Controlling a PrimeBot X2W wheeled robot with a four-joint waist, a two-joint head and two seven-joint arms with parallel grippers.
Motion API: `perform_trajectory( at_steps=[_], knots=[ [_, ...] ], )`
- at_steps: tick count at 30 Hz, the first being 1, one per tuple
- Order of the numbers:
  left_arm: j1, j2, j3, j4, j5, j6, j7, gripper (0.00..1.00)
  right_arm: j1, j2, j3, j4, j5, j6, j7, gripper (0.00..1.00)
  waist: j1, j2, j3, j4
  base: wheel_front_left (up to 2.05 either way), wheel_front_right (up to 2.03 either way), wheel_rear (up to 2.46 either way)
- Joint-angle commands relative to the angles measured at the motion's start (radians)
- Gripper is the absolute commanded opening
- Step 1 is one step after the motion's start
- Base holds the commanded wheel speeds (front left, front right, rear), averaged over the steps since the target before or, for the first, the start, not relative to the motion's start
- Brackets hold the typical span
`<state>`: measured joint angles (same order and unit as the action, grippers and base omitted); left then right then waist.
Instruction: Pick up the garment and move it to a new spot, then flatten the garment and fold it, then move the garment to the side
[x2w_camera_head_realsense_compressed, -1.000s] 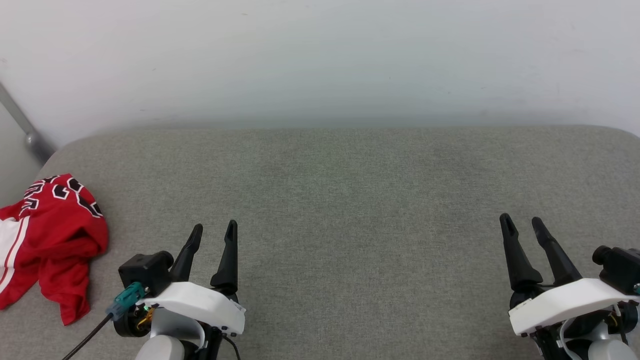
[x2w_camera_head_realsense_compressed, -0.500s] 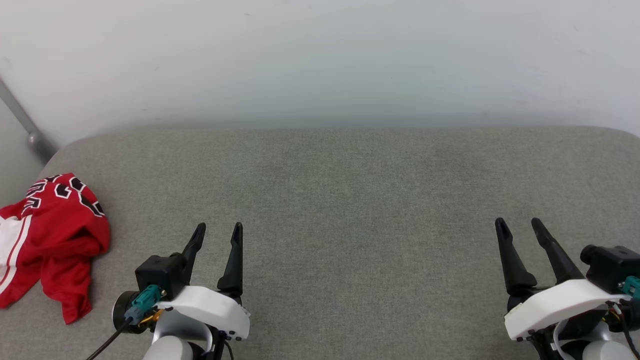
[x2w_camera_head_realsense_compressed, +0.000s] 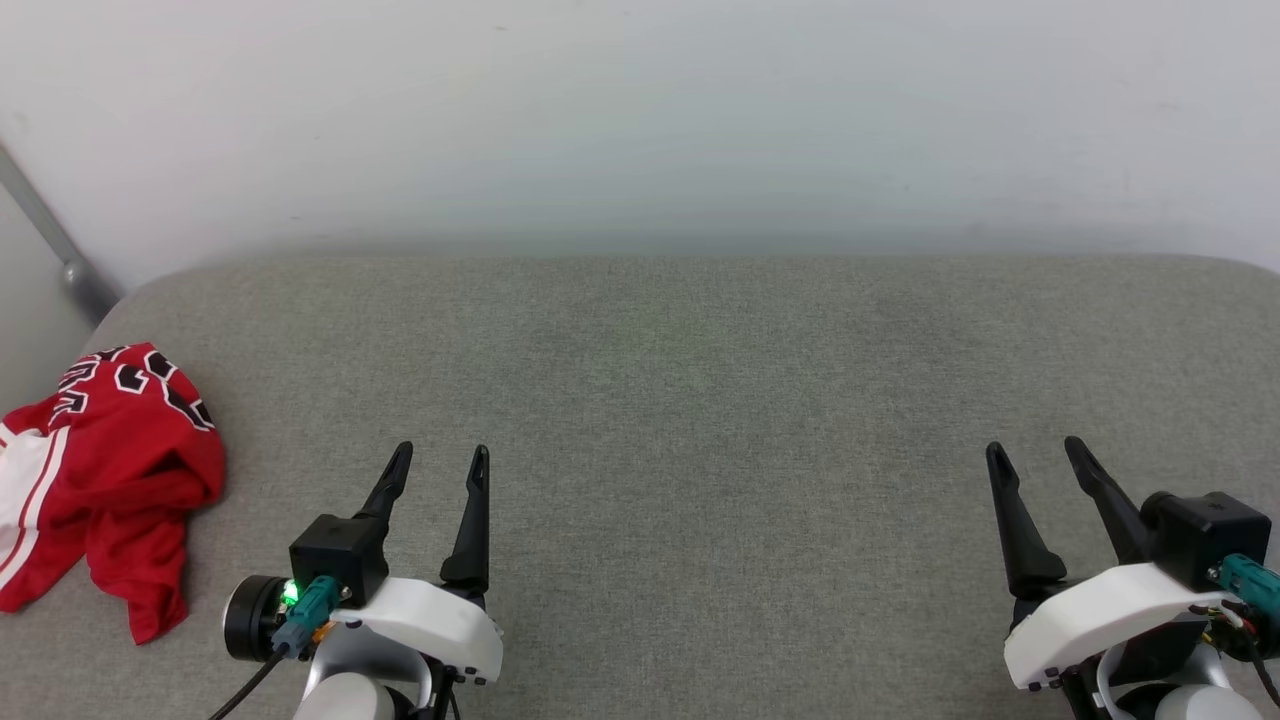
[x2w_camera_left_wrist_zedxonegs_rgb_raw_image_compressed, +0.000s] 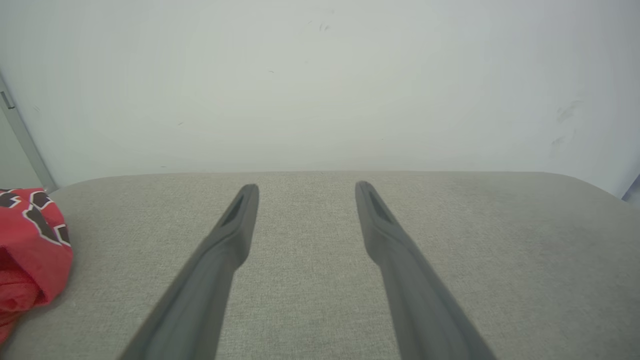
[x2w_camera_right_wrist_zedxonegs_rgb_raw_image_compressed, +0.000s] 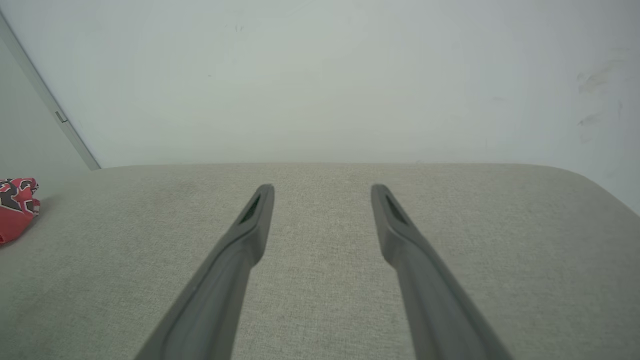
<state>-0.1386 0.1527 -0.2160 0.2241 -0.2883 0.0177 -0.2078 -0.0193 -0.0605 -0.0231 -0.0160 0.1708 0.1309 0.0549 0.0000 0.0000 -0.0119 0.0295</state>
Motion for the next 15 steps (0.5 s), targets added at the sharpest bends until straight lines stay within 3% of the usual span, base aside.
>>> perform_trajectory(
  at_steps=[1,15],
  knots=[
    [-0.017,0.003,-0.002,-0.001,0.023,0.001,-0.011,1.0,0.005,0.003,0.001,-0.011,-0.025,0.0,0.002,1.0,0.0,0.0,0.001,0.0,0.0,0.0,0.0],
    [-0.012,-0.012,0.012,0.022,0.103,-0.01,-0.038,1.0,0.016,0.01,-0.009,-0.025,-0.114,0.0,-0.013,1.0,0.0,0.0,-0.002,0.003,0.0,0.0,0.0]
  ],
)
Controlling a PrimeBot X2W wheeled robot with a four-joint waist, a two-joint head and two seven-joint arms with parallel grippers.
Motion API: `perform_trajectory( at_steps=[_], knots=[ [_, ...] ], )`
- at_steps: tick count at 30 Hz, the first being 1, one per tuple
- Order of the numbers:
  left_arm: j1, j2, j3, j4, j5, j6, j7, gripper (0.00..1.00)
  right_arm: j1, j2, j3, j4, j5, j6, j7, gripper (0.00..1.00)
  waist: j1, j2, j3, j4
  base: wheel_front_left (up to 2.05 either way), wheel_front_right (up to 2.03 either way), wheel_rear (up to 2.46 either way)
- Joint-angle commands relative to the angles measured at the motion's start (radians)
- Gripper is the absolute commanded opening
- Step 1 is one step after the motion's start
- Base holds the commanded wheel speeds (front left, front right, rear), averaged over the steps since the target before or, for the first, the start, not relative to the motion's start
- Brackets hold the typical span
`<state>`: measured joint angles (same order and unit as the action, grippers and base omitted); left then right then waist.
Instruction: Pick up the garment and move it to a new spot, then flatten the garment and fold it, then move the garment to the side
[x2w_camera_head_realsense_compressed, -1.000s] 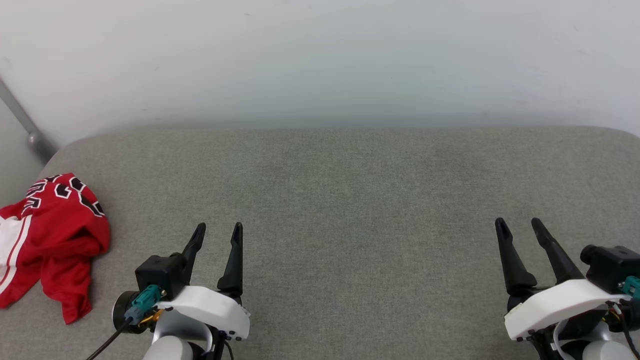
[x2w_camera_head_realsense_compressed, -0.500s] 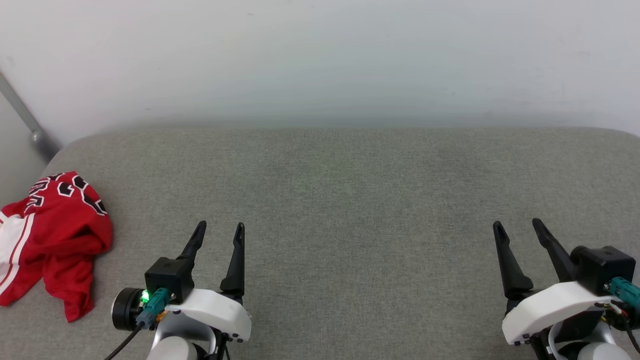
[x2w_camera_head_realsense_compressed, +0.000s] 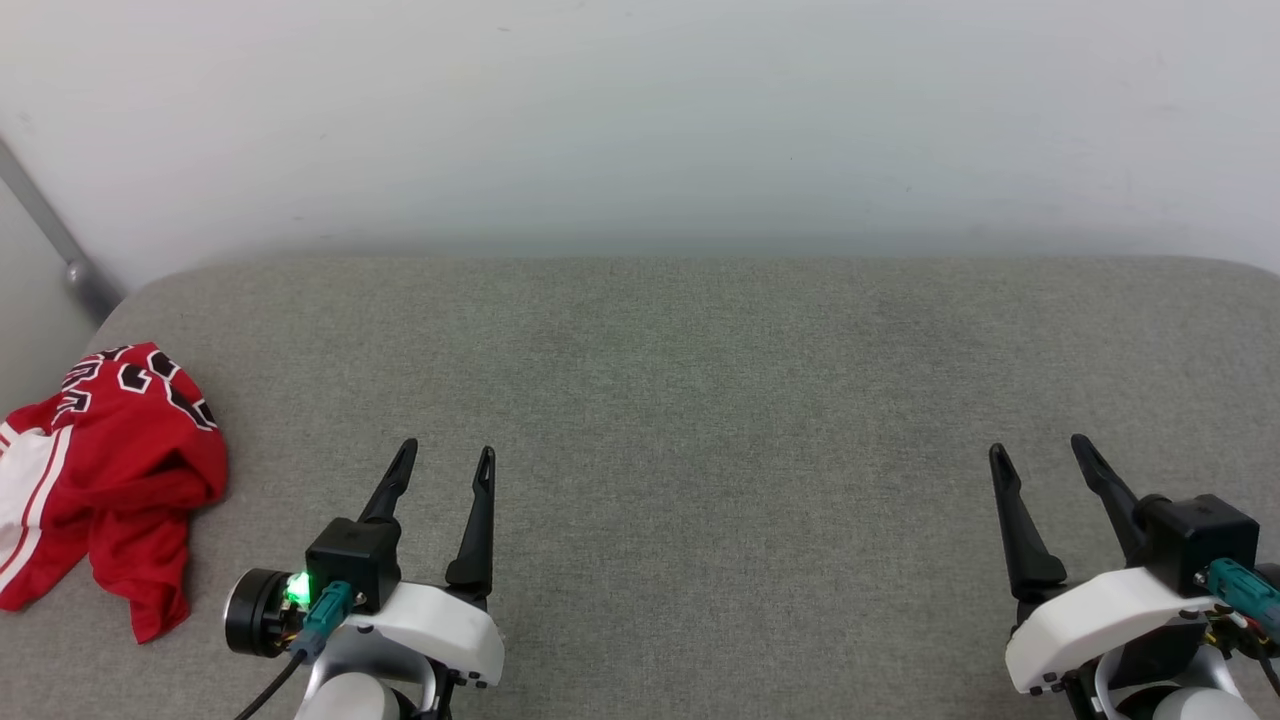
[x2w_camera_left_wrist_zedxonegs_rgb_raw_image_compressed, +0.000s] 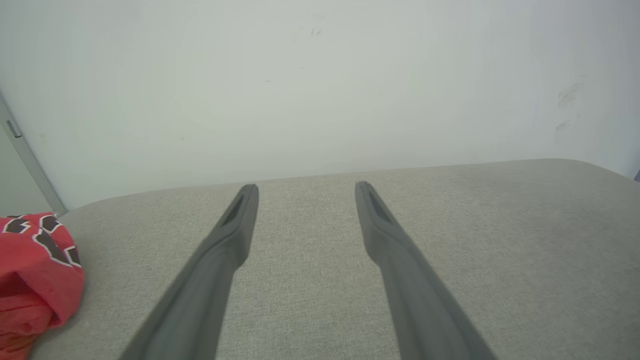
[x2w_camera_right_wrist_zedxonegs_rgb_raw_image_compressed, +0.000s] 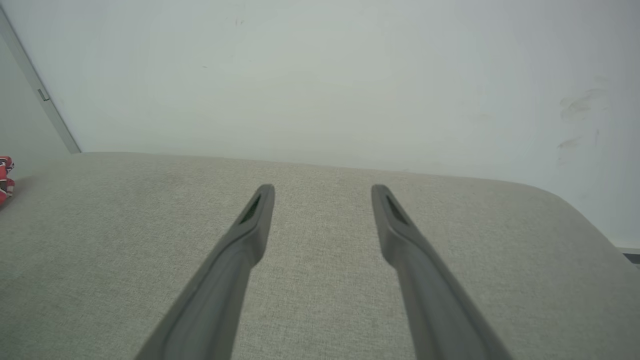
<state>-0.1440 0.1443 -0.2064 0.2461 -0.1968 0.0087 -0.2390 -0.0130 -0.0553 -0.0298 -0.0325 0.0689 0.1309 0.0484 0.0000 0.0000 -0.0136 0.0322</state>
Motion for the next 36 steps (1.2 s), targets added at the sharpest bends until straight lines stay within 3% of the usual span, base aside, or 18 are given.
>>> perform_trajectory(
  at_steps=[1,12,36],
  knots=[
    [-0.006,-0.006,0.004,0.001,0.013,-0.005,-0.008,1.0,0.01,0.005,-0.004,-0.01,-0.014,0.0,-0.009,1.0,0.0,0.0,0.0,0.0,0.0,0.0,0.0],
    [-0.005,-0.02,0.026,0.027,0.059,-0.025,-0.028,1.0,0.018,0.006,-0.016,-0.005,-0.037,0.0,-0.035,1.0,0.0,0.0,-0.004,0.001,0.0,0.0,0.0],
    [-0.012,-0.048,0.07,0.078,0.03,-0.061,-0.027,1.0,0.011,0.006,-0.026,0.021,-0.002,0.0,-0.056,1.0,0.0,0.0,-0.009,0.009,0.0,0.0,0.0]
  ],
)
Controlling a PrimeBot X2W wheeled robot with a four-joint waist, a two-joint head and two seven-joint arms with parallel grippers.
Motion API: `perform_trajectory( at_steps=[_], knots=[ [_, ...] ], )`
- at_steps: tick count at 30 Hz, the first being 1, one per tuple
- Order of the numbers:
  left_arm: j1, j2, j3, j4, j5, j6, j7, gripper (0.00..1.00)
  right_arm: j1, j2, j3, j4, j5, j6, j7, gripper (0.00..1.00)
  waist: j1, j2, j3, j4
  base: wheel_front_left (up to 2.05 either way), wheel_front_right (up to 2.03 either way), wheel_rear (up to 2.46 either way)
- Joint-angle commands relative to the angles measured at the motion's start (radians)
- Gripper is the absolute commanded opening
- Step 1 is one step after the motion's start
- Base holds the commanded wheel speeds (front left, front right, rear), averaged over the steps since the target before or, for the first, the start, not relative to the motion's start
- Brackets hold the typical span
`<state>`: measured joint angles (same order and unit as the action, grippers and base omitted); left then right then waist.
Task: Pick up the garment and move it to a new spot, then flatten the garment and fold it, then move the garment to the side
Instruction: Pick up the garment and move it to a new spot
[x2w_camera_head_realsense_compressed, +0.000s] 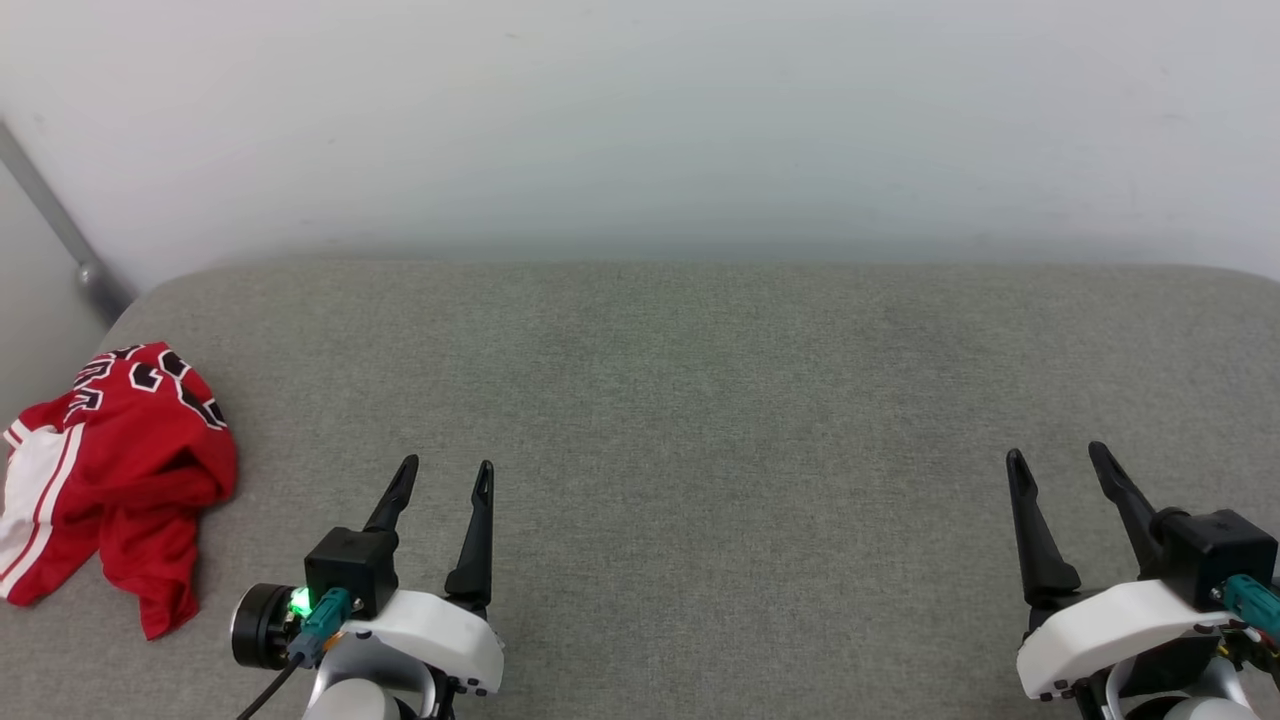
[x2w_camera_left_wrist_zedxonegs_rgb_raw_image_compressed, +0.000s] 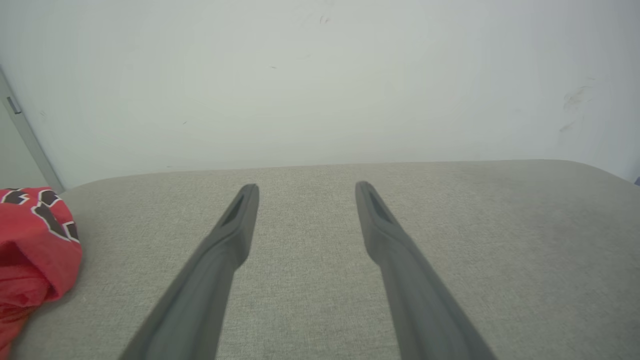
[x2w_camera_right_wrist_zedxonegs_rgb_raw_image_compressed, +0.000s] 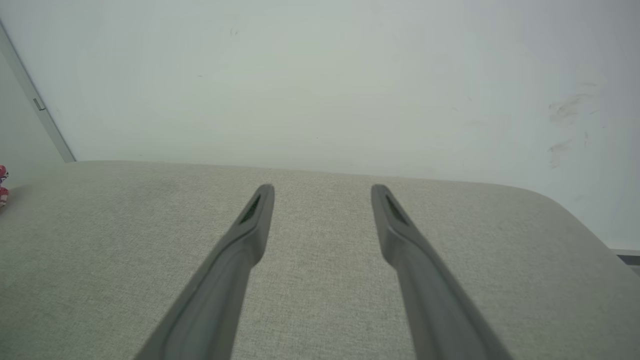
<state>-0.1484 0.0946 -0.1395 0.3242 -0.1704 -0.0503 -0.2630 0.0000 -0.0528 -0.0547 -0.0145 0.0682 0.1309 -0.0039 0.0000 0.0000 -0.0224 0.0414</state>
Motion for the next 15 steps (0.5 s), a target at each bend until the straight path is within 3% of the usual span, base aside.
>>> perform_trajectory(
  at_steps=[1,8,15],
  knots=[
    [-0.007,0.001,0.005,0.001,0.003,-0.001,-0.003,1.0,-0.001,0.004,-0.002,0.003,-0.001,0.0,-0.005,1.0,0.0,0.0,0.0,0.003,0.0,0.0,0.0],
    [-0.011,-0.007,0.035,0.003,-0.022,-0.001,-0.003,1.0,0.002,0.004,0.007,-0.006,-0.009,0.0,-0.001,1.0,0.0,0.0,-0.001,0.05,0.0,0.0,0.0],
    [-0.023,-0.004,0.057,-0.003,-0.013,0.006,-0.003,1.0,-0.006,0.004,0.032,-0.021,-0.016,0.0,0.008,1.0,0.0,0.0,0.004,0.159,0.0,0.0,0.0]
  ],
)
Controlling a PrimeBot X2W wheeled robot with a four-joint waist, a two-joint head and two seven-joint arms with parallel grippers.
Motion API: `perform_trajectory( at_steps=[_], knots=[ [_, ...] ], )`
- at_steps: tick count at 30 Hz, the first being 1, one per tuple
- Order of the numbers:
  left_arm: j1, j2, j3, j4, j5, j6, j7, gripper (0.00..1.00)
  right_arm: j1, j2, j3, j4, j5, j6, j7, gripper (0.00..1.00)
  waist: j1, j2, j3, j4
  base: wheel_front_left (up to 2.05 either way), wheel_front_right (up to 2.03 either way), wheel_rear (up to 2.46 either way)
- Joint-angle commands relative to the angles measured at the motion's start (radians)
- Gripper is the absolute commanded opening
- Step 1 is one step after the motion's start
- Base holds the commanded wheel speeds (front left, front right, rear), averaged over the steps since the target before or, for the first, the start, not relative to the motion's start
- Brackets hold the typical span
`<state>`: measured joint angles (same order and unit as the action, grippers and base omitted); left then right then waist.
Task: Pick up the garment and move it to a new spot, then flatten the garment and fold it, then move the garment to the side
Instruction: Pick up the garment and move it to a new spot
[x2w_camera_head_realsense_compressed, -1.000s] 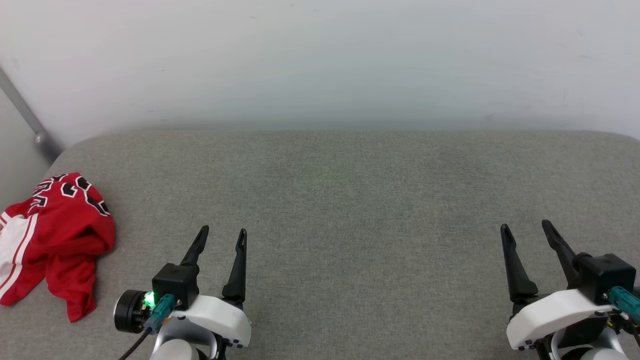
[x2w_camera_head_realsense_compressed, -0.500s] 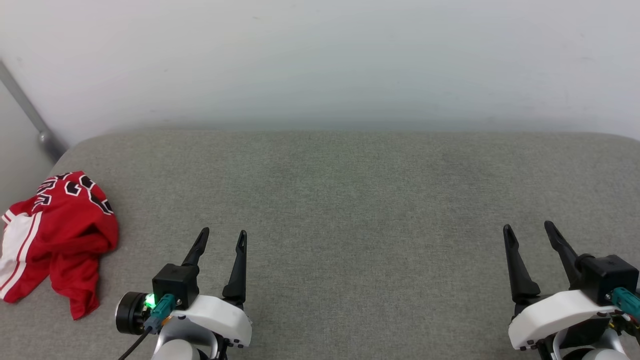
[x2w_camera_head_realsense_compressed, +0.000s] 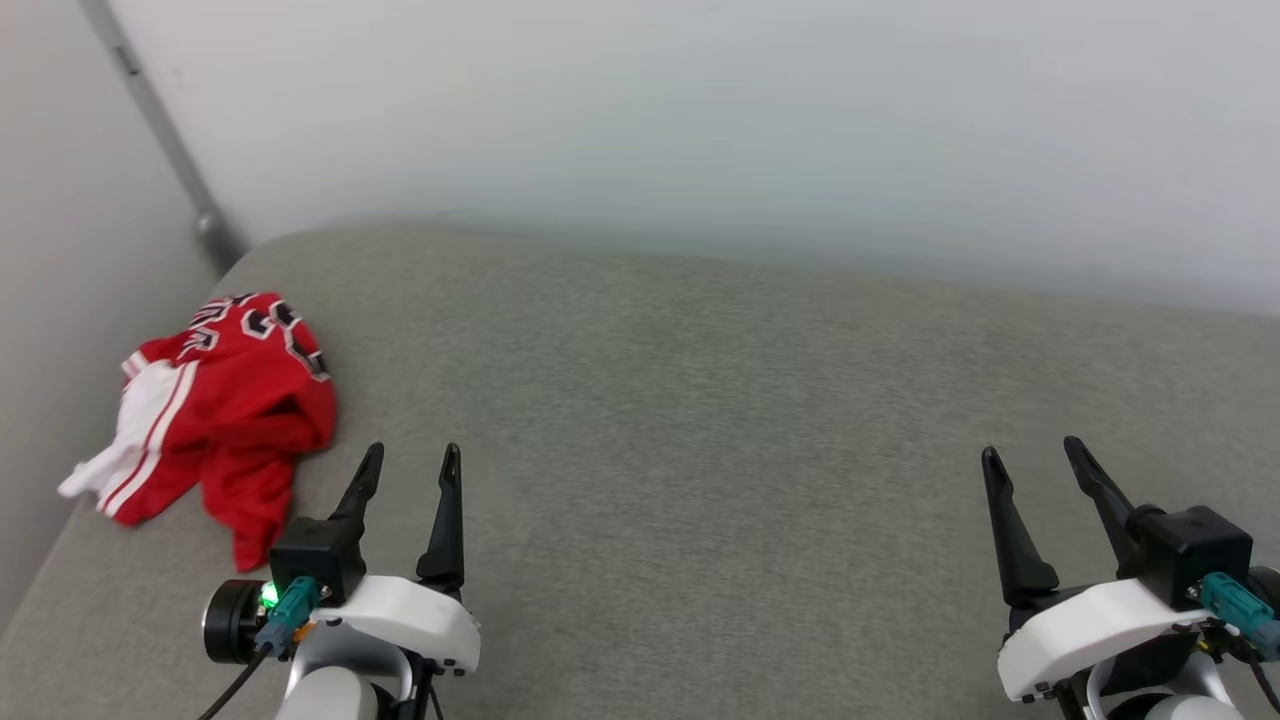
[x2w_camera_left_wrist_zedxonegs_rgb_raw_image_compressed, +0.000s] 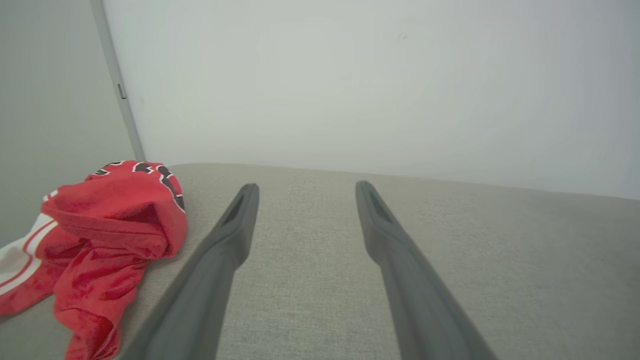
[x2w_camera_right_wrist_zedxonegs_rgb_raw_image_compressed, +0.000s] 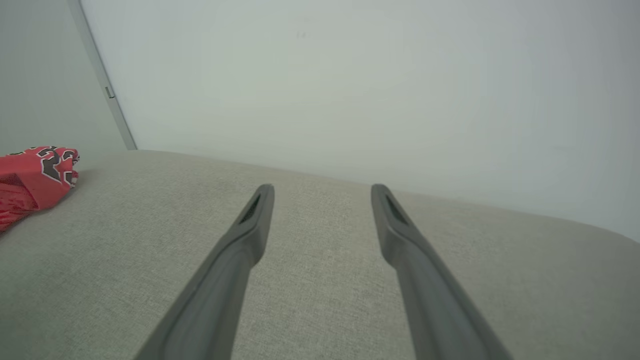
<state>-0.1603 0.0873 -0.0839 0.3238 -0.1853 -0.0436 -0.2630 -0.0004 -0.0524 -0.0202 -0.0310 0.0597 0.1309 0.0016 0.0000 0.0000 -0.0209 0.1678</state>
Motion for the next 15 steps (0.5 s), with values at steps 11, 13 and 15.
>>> perform_trajectory(
  at_steps=[11,13,15],
  knots=[
    [0.003,0.034,0.039,-0.012,0.03,0.013,-0.003,1.0,-0.025,0.003,0.063,0.008,-0.001,0.0,-0.005,1.0,0.0,0.0,0.006,0.229,0.0,0.0,0.0],
    [0.006,0.041,0.048,-0.013,0.029,0.013,-0.003,1.0,-0.032,0.003,0.075,0.011,0.003,0.0,-0.009,1.0,0.0,0.0,0.007,0.257,0.0,0.0,0.0],
    [0.01,0.043,0.055,-0.015,0.028,0.014,-0.003,1.0,-0.039,0.003,0.084,0.016,0.003,0.0,-0.01,1.0,0.0,0.0,0.008,0.281,0.0,0.0,0.0]
  ],
)
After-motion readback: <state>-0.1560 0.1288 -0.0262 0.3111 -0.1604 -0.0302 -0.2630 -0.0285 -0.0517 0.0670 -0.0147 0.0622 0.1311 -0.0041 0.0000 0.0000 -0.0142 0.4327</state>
